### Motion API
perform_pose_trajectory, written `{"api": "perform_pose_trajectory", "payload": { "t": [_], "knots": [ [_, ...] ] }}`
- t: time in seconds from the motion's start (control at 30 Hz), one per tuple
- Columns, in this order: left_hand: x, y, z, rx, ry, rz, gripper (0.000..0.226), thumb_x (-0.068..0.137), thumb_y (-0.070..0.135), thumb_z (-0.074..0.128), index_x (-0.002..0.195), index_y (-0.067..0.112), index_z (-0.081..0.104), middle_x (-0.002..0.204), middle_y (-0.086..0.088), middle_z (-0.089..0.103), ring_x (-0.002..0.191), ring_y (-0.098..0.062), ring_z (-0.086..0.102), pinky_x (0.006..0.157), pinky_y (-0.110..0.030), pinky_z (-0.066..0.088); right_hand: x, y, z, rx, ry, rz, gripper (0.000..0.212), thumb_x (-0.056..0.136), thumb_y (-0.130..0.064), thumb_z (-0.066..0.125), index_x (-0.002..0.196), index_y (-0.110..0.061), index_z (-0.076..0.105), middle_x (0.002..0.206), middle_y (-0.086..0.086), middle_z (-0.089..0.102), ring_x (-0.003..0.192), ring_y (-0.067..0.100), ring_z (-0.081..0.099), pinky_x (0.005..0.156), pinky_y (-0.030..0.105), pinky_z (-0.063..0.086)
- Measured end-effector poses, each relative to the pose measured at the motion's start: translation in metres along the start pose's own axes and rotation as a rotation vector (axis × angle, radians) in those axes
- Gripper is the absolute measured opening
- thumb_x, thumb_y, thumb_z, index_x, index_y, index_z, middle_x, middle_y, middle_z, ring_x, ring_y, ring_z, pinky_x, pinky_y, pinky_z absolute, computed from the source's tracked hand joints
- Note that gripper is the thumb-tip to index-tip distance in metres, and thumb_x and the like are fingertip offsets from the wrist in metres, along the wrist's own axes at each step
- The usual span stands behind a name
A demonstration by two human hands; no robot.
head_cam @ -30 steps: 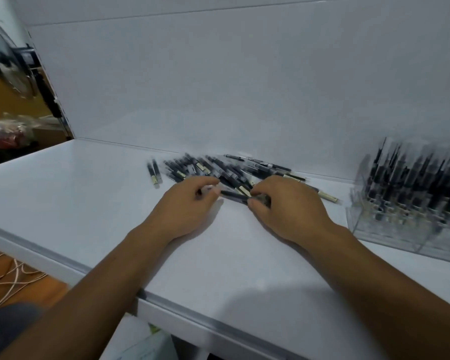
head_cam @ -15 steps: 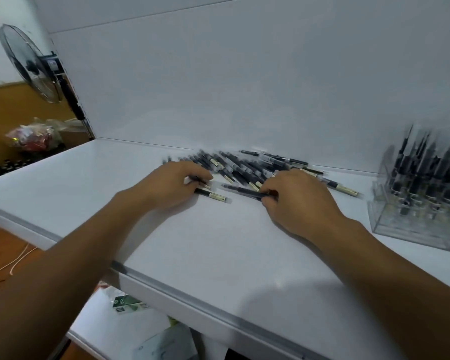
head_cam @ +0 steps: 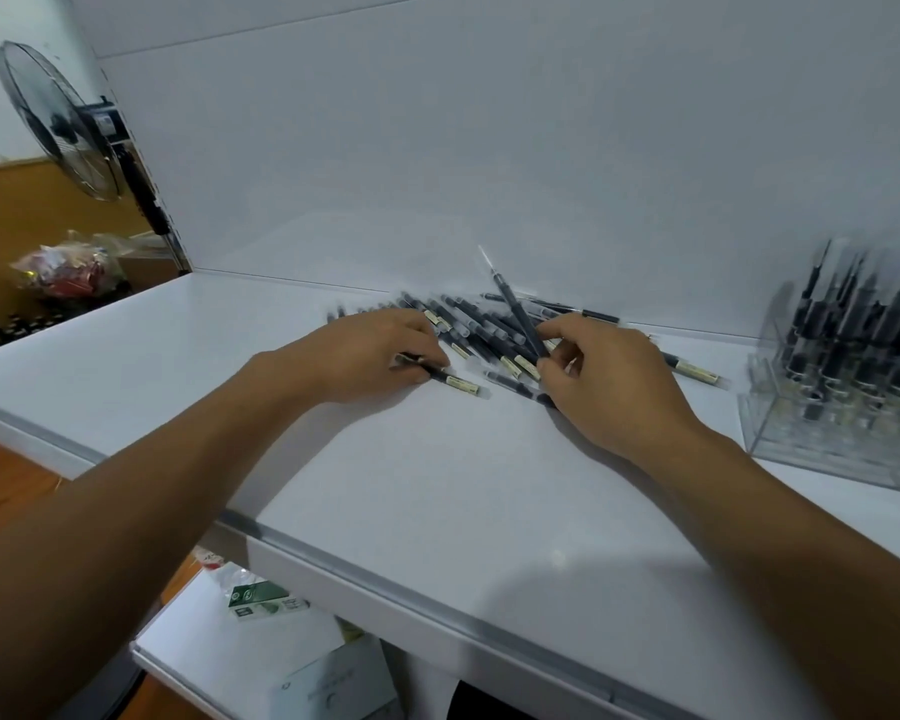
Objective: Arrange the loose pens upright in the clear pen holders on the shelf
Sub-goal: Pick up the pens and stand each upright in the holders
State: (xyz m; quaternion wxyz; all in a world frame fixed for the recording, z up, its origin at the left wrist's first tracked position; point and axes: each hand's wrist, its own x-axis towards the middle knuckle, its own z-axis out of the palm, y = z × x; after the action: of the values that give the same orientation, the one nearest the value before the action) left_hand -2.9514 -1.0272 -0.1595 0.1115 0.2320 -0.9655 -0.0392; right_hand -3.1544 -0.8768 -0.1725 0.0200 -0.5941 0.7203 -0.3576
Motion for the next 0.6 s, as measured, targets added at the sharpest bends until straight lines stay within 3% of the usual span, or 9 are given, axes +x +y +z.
{"api": "perform_pose_trajectory", "payload": {
  "t": [0.13, 0.27, 0.43, 0.6],
  "knots": [
    [0.014, 0.008, 0.0, 0.087, -0.058, 0.106, 0.017, 0.093, 0.023, 0.06, 0.108, 0.022, 0.068, 0.096, 0.012, 0.054, 0.091, -0.006, 0.05, 0.081, -0.028, 0.043, 0.0, 0.0, -0.001, 0.028, -0.003, 0.015, 0.016, 0.09, -0.021, 0.058, 0.105, -0.027, 0.062, 0.08, -0.007, 0.066, 0.074, 0.009, 0.056, 0.065, 0.027, 0.045],
    [0.021, 0.011, 0.001, 0.129, -0.081, 0.136, 0.015, 0.094, 0.029, 0.055, 0.106, 0.025, 0.064, 0.097, 0.012, 0.057, 0.093, -0.009, 0.054, 0.08, -0.034, 0.047, 0.002, -0.001, -0.002, 0.062, 0.01, 0.019, 0.008, 0.09, -0.024, 0.058, 0.097, -0.027, 0.058, 0.078, -0.007, 0.066, 0.072, 0.009, 0.056, 0.064, 0.028, 0.042],
    [0.016, 0.014, 0.001, 0.041, 0.026, 0.108, 0.017, 0.092, 0.03, 0.055, 0.105, 0.023, 0.064, 0.096, 0.017, 0.052, 0.085, 0.002, 0.047, 0.077, -0.027, 0.044, 0.0, -0.004, -0.005, 0.137, 0.059, 0.018, 0.004, 0.09, -0.032, 0.062, 0.087, -0.029, 0.061, 0.075, -0.01, 0.065, 0.071, 0.007, 0.058, 0.061, 0.023, 0.043],
    [0.011, 0.022, -0.006, -0.122, 0.19, 0.056, 0.012, 0.093, 0.022, 0.061, 0.097, 0.033, 0.059, 0.094, 0.021, 0.058, 0.083, 0.0, 0.058, 0.074, -0.022, 0.048, -0.002, -0.009, -0.011, 0.19, 0.115, -0.007, 0.004, 0.09, -0.03, 0.064, 0.089, -0.031, 0.061, 0.073, -0.013, 0.062, 0.067, 0.005, 0.056, 0.062, 0.024, 0.046]
  ]
}}
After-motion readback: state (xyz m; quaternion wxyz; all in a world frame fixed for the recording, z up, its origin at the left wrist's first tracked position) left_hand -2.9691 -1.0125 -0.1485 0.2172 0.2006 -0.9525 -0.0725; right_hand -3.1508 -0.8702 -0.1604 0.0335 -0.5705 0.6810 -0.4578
